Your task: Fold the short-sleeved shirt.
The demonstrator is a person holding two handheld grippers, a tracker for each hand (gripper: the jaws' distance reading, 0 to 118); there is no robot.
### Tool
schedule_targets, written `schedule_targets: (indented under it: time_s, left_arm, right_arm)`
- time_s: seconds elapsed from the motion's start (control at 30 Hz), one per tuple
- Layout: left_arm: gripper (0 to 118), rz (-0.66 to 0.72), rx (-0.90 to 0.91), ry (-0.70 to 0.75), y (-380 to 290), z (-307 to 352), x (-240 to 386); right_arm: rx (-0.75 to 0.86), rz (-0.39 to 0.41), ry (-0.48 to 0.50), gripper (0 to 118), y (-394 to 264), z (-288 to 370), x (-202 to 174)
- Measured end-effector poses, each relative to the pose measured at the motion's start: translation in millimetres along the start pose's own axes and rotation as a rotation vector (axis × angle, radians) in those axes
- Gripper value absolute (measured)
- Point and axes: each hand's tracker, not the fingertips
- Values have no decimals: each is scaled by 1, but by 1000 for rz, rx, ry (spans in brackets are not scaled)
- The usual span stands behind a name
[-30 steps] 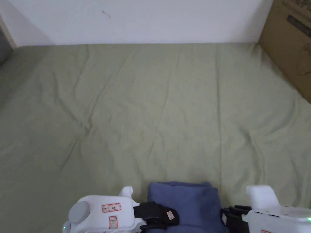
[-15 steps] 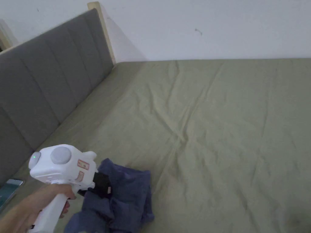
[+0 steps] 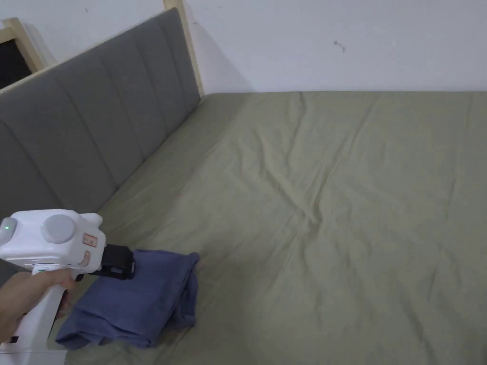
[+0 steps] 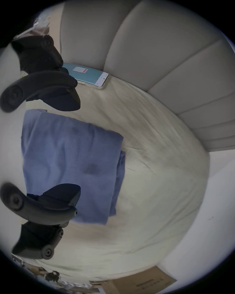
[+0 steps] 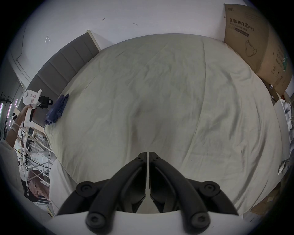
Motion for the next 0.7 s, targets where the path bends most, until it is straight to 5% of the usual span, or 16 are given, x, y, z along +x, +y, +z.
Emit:
schedule_targets:
  time_s: [0.1,0.13,0.17,0.2,0.23,0.33,0.5,0.7]
  left_arm:
    - [95,27,32,-50,-10,28,6]
    - [83,55,76,-121,-16,40,12]
    - [58,76,112,-183,-22,49,16]
    - [16,110,152,-233,-32,60,26]
    - [3,127,191,-272,-41,69,37]
    - [0,112,264,-390,-74,99,77]
    - [0,62,397,-307,-134,140,167]
    - [0,-152,585,-246,-188,182,261]
  right_arm:
    - [20,-10,26,3,-2,6,-2]
    - [27,-8,31,3,-2,9,-3]
    - [32,-8,32,3,-3,10,-3]
    - [40,-8,34,3,-4,14,-3]
    - [48,-10,39,3,-5,17,-2]
    - [80,-27,51,3,-8,31,1]
    - [183,-59,37,3,-11,62,6]
    - [363,-68,-26,3,-16,110,6]
